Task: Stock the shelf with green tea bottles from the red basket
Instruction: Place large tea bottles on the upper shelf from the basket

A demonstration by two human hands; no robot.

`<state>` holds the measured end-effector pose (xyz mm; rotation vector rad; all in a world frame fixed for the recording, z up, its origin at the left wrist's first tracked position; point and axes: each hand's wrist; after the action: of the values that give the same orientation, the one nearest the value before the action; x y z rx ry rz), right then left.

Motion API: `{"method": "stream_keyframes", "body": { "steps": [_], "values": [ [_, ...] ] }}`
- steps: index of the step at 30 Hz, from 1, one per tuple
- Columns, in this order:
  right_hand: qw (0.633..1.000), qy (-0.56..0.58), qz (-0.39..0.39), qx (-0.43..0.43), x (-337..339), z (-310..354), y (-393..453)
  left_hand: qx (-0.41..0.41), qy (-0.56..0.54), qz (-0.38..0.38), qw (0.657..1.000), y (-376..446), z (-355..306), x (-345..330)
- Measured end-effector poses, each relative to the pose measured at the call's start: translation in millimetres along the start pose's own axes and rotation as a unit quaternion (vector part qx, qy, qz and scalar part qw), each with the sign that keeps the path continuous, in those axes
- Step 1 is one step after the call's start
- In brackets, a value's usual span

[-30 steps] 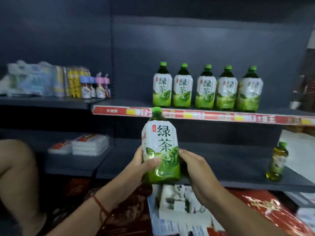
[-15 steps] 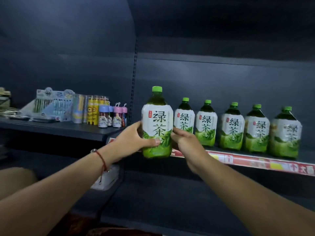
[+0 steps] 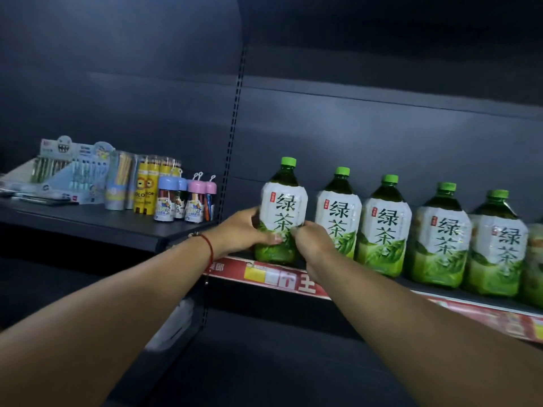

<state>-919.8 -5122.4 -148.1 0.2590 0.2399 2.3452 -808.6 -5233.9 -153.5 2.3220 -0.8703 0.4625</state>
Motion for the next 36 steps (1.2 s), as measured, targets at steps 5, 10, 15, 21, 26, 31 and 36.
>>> {"method": "stream_keyframes", "body": {
  "steps": [5, 10, 15, 21, 26, 31, 36],
  "values": [
    [1.000, -0.015, 0.015, 0.013, -5.6, -6.8, 12.8, -0.023, 0.053, -0.022, 0.998, 6.0, 5.6, -8.3],
    [0.969, -0.224, 0.056, 0.092, 9.3, -3.5, -6.5, -0.068, 0.229, -0.124, 0.963, -11.2, 7.2, -16.4],
    [0.830, -0.498, 0.087, 0.236, 44.1, -9.8, -56.0, -0.083, 0.386, -0.166, 0.904, -60.6, 1.4, -33.2],
    [0.763, -0.597, 0.106, 0.224, 95.2, -39.4, -126.0, -0.131, 0.451, -0.105, 0.877, -137.6, -8.6, -85.9],
    [0.778, -0.595, 0.113, 0.168, 154.4, -78.0, -198.5, -0.158, 0.442, -0.039, 0.882, -197.3, -16.3, -157.0],
    [0.755, -0.641, 0.123, 0.062, 231.0, -147.4, -273.6, -0.179, 0.431, 0.063, 0.883, -255.4, -25.6, -249.9],
    [0.735, -0.668, 0.099, -0.067, 315.5, -221.8, -355.1, -0.219, 0.388, 0.166, 0.880, -316.7, -40.1, -342.3]
  ]
}}
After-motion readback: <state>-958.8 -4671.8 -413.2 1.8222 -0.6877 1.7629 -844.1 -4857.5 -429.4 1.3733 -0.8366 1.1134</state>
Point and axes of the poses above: each hand's wrist, its own y-axis towards the middle knuckle, its own x-axis out of the back of the hand, z = x × y, and after that the axes turned 3 degrees about y, right-handed
